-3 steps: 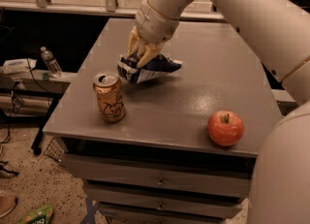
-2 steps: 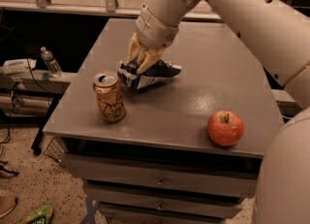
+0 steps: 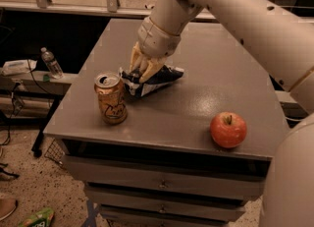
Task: Move blue chip bag near orange can
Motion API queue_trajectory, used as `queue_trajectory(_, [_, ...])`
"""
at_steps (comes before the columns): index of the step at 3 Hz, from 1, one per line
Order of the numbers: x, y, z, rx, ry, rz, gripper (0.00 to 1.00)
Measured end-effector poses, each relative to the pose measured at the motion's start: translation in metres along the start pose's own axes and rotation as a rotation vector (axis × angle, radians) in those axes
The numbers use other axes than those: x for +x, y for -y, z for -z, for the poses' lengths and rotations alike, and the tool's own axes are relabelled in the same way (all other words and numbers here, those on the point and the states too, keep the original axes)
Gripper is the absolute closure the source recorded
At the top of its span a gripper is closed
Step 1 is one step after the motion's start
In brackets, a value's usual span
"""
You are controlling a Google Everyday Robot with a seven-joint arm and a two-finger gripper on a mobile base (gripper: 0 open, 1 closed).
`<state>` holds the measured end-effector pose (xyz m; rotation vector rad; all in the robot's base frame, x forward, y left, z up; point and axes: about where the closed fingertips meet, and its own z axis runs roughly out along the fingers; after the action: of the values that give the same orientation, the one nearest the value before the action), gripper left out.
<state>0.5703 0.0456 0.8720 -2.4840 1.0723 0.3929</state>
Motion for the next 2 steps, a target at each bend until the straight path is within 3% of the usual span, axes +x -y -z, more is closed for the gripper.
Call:
queue_trajectory(1, [0.0013,-0.0027,-0.0045,-0.009,0.001,-0.005,1.00])
queue_trajectory(2, [0.0011,-0.0010,-0.0064,-0.006,0.002,-0.004,0.82])
